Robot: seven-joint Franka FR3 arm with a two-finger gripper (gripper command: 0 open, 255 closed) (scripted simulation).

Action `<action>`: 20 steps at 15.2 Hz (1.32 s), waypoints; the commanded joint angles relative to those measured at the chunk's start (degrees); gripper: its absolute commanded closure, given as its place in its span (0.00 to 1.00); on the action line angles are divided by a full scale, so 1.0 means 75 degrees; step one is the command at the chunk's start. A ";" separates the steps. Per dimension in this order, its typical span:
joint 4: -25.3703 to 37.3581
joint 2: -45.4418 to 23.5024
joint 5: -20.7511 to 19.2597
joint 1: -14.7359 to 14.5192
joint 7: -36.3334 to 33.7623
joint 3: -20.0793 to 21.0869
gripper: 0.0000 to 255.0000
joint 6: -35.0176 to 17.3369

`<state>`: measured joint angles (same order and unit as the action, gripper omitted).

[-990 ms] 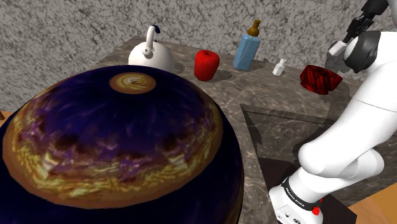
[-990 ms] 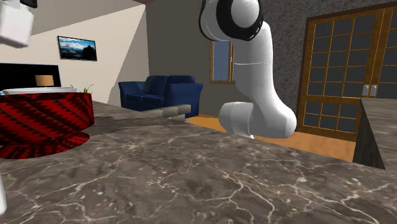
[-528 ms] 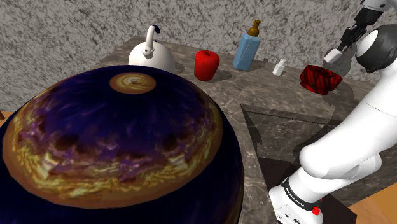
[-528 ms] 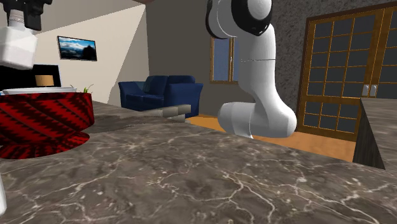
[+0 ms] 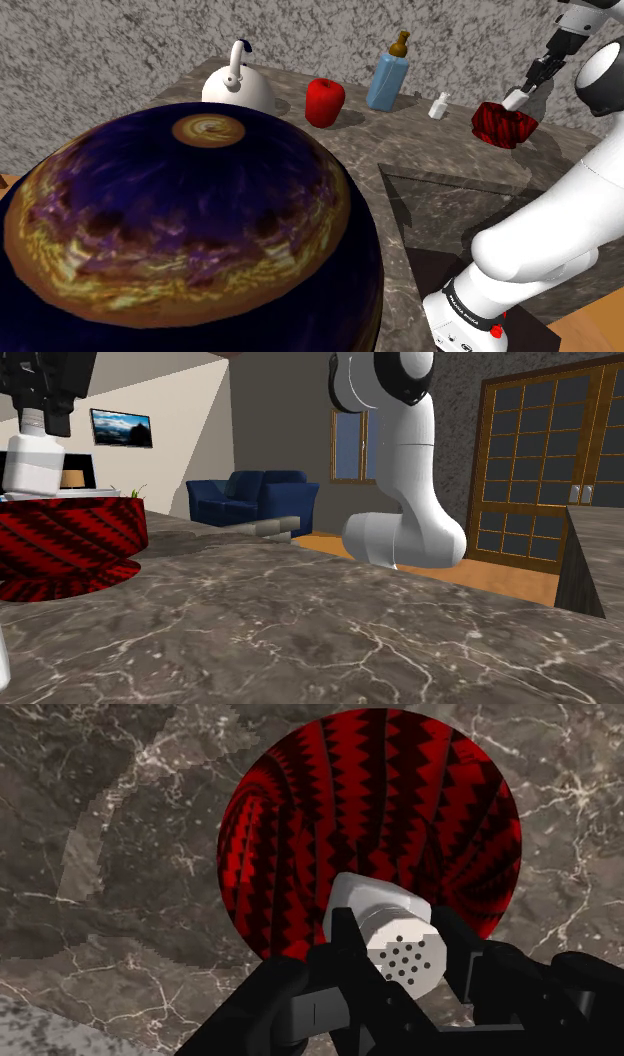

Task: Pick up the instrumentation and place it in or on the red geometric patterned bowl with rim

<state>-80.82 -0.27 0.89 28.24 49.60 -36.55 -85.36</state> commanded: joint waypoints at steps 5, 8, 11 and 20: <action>-0.0101 0.0045 -0.0030 -0.0014 -0.0020 0.0014 1.00 -0.0070; -0.0100 0.0044 -0.0029 -0.0014 -0.0020 0.0014 0.00 -0.0068; -0.0100 0.0044 -0.0029 -0.0014 -0.0020 0.0014 0.00 -0.0068; 0.1679 -0.0646 0.0441 0.0248 0.0258 -0.0174 0.00 0.1165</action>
<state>-68.67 -4.94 4.07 30.00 51.44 -37.80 -76.97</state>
